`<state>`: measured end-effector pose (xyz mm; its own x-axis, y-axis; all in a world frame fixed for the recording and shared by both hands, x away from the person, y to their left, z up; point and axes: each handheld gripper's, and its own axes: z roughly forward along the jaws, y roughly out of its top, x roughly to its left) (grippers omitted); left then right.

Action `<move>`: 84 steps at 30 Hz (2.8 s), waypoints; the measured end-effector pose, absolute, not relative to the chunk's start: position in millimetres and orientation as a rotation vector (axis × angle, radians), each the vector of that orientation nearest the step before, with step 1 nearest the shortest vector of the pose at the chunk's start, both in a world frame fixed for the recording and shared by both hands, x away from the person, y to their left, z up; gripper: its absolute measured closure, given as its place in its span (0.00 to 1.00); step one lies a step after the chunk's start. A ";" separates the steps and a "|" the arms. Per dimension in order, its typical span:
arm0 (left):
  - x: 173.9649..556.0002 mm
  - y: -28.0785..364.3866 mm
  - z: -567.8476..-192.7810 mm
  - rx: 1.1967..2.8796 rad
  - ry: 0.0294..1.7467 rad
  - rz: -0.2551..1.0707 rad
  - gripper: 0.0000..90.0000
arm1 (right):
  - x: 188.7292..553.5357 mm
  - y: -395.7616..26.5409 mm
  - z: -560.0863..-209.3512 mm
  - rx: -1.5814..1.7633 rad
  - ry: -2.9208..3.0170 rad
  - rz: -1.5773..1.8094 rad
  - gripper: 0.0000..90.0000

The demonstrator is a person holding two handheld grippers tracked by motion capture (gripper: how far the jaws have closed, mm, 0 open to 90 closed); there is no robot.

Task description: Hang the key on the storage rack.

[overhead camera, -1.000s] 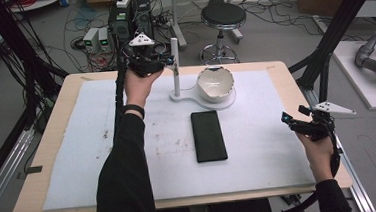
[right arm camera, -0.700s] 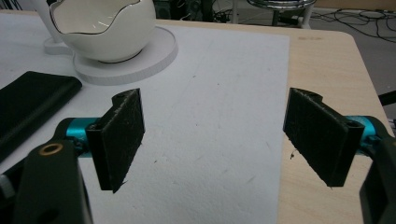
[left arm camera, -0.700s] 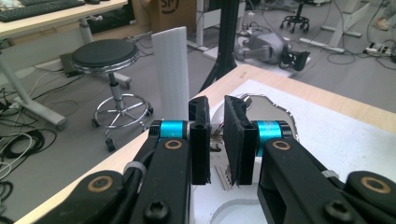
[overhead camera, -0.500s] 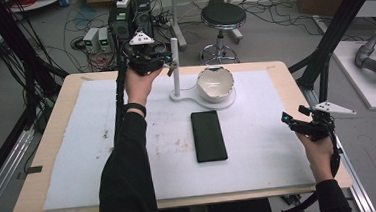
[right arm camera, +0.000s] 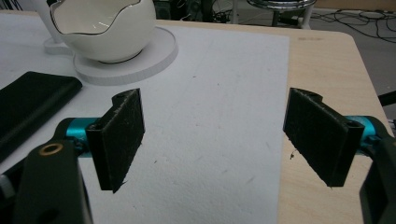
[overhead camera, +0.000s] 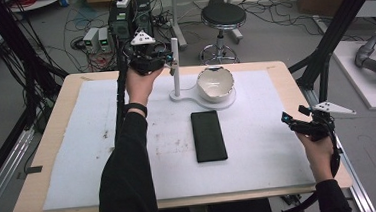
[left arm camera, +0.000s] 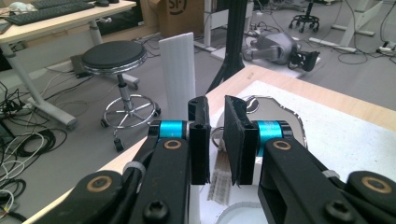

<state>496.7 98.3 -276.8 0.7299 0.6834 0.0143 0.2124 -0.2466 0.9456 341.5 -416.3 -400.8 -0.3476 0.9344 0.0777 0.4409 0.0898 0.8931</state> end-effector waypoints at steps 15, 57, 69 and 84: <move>495.5 90.6 -276.2 1.822 0.677 0.523 0.87 | 341.8 -416.2 -400.8 1.346 1.845 1.211 0.24; 356.4 145.7 -325.4 1.748 0.647 0.521 0.36 | 348.1 -403.8 -399.6 1.321 1.877 1.207 0.24; 319.3 172.2 -372.0 1.710 0.662 0.513 0.31 | 345.5 -395.7 -396.7 1.298 1.897 1.203 0.24; 322.5 182.6 -391.1 1.717 0.686 0.494 0.27 | 342.2 -389.2 -395.5 1.248 1.920 1.201 0.24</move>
<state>322.5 182.6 -391.1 0.7394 0.6727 -0.0280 0.1864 -0.1646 0.9686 342.2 -389.2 -395.5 -0.4188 0.9078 0.0230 0.4179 0.1702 0.8924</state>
